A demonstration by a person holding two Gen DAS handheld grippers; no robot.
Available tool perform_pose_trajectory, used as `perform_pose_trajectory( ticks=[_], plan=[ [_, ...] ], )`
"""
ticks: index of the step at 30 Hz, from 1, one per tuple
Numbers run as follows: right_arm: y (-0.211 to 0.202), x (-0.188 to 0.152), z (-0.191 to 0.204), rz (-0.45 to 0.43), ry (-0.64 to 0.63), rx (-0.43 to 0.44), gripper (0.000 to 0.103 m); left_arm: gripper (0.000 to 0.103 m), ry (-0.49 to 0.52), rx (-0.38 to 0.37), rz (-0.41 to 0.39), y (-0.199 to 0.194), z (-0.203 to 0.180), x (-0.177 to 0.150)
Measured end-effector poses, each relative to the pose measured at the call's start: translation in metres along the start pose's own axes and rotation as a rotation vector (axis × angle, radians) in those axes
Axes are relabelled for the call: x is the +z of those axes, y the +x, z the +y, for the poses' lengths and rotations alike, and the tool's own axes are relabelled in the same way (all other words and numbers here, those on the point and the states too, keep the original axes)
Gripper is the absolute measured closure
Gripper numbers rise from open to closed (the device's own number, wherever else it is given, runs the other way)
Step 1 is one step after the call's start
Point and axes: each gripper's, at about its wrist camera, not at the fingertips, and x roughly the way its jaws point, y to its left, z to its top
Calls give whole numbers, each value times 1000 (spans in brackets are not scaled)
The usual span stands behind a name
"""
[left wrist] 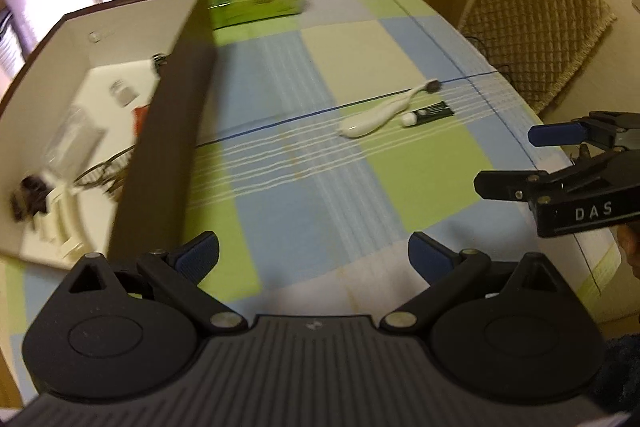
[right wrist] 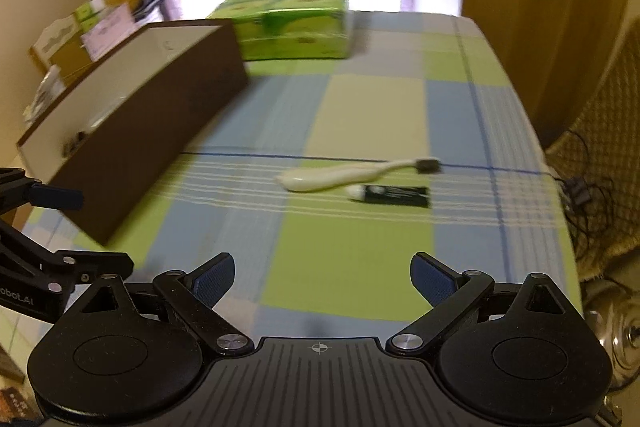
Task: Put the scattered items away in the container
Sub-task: 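Withdraw both open grippers from the box toward the toothbrush and toothpaste, then grasp the white toothbrush handle with the left gripper while the right grasps the green toothpaste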
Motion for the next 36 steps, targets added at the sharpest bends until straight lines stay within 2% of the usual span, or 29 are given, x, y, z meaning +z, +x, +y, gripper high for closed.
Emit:
perform_pose_trajectory(
  ticks=[8,16,20,25,26,27,28,33,35,36],
  plan=[
    [25,-7,-55,28,71,-24,3,10,104,-35,3,53,-24,27],
    [63,-1,-86,61,52,-15,4,19,201,-58,29,103,-34,48],
    [79,7,-88,49,-7,18,4,23,259,-54,27,122,-36,59],
    [95,19,-86,-2,-187,50,5,28,343,-48,19,138,-43,71],
    [98,21,-86,-14,-228,64,19,30,351,-48,21,141,-43,73],
    [101,23,-86,-15,-269,90,28,30,355,-50,23,143,-43,75],
    [105,25,-86,-9,-308,105,31,30,356,-53,25,145,-43,76],
    [116,27,-81,-27,-503,171,32,30,343,-64,43,151,-39,77],
    [120,27,-78,-25,-566,210,53,31,343,-67,52,152,-38,77],
    [121,28,-77,-19,-576,231,57,31,344,-68,54,152,-37,77]
  ],
)
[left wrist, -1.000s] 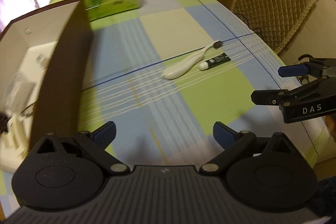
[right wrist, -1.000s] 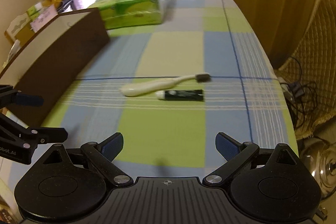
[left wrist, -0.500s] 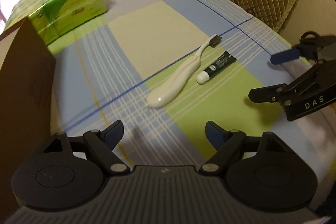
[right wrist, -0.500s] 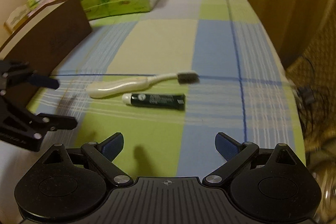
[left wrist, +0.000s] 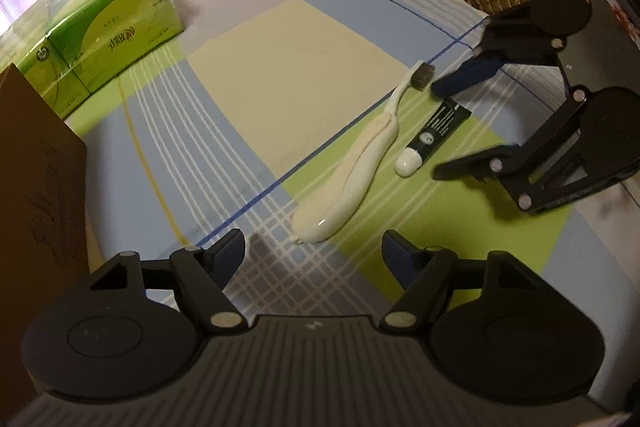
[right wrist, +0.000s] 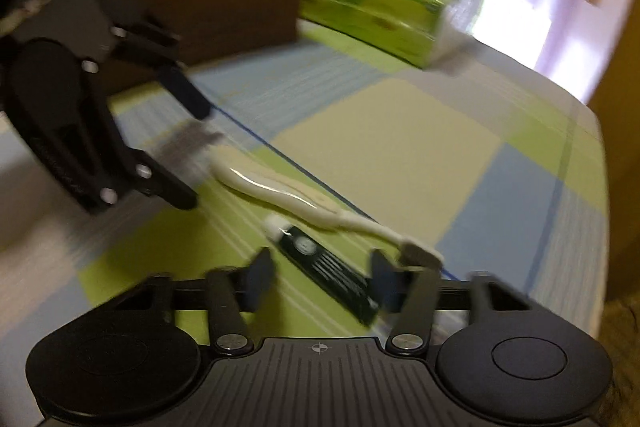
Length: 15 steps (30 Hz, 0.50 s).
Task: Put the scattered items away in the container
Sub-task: 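Grasp the white toothbrush handle with the left gripper while the right grasps the green toothpaste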
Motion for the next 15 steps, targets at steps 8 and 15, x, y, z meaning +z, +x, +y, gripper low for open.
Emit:
perform_pose_trajectory(
  ticks=[8,15],
  plan=[
    [-8,-3,-3,61,108,3,82,36,23,-20,-5,4,0,8],
    [-30,-20,-11,84,341,-87,82,52,67,-64,-13,17,-9,25]
  ],
)
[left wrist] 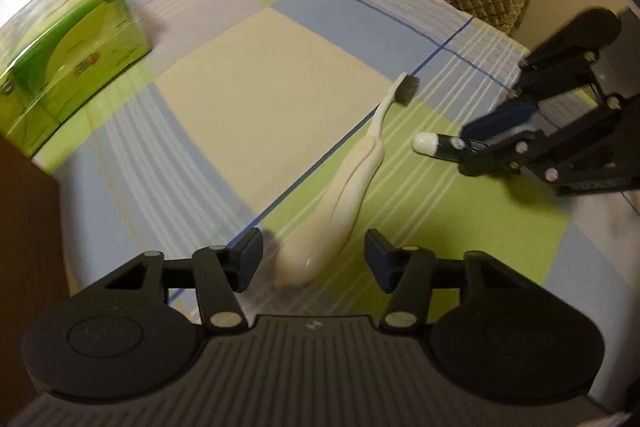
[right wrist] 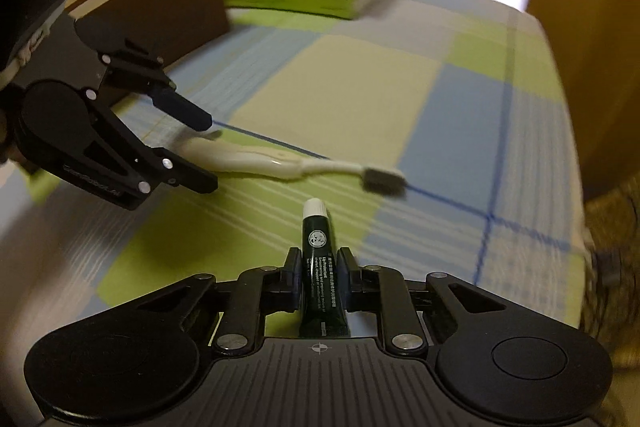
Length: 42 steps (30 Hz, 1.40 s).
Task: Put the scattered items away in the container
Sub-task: 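Grasp the white toothbrush handle with the left gripper while the right grasps the green toothpaste, then lift and carry the toothbrush and toothpaste over the box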
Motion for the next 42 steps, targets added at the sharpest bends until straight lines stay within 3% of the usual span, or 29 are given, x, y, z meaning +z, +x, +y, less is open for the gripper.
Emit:
perform_pose_trajectory(
  ticks=[3,5,8,15,21,26,28,30,31,32,39,42],
  plan=[
    [-5,-5,-2,1,61,-28,82,55,6,-26,-4,7,-2,8],
    [-8,-7,-2,3,93,-42,82,71,-10,-55,-5,9,-1,11],
    [-16,-12,0,3,121,-51,82,79,-32,-58,-9,7,-4,10],
    [-24,-22,13,9,155,-34,82,83,-241,11,61,-17,-4,-28],
    [-27,-29,32,30,134,10,82,83,-436,-27,131,-50,-15,-76],
    [-28,-34,47,37,110,39,81,83,-531,-63,141,-60,-18,-93],
    [-27,-34,50,33,104,35,81,82,-532,-60,130,-58,-17,-89],
    [-26,-33,50,29,107,30,72,81,-506,-53,118,-53,-18,-82],
    [-26,-32,50,21,109,15,47,81,-491,-49,113,-51,-18,-78],
    [-27,-32,51,5,109,2,32,81,-476,-44,109,-49,-19,-74],
    [-19,-31,61,3,80,-56,35,80,-357,13,79,-42,-34,-65],
    [-17,-34,73,-2,-4,-99,53,80,-295,43,63,-44,-43,-70]
  ],
)
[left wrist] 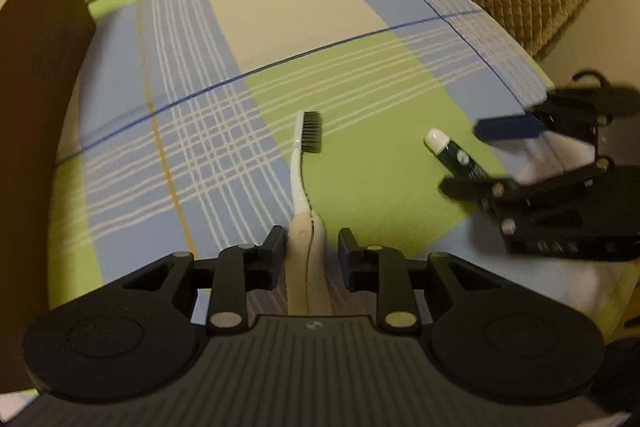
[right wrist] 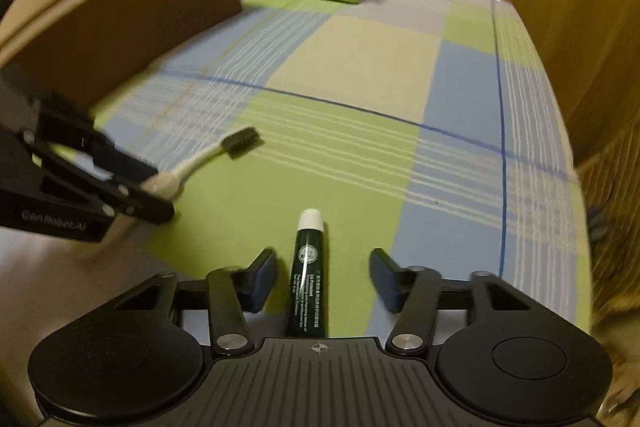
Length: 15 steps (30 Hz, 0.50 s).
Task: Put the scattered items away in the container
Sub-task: 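Lift and carry the toothbrush and toothpaste over the box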
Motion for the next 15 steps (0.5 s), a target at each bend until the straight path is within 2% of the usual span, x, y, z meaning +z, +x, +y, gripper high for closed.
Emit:
perform_pose_trajectory(
  ticks=[2,4,10,15],
  plan=[
    [0,-1,4,-5,-9,-1,64,80,14,14,-6,-1,-3,-3],
    [1,-2,9,-6,-32,2,81,84,9,16,-5,-2,-3,-5],
    [1,-1,18,23,-11,12,84,87,11,-2,16,-8,-3,-12],
    [-5,1,12,55,99,76,84,87,-43,-26,24,-19,0,-24]
  ],
)
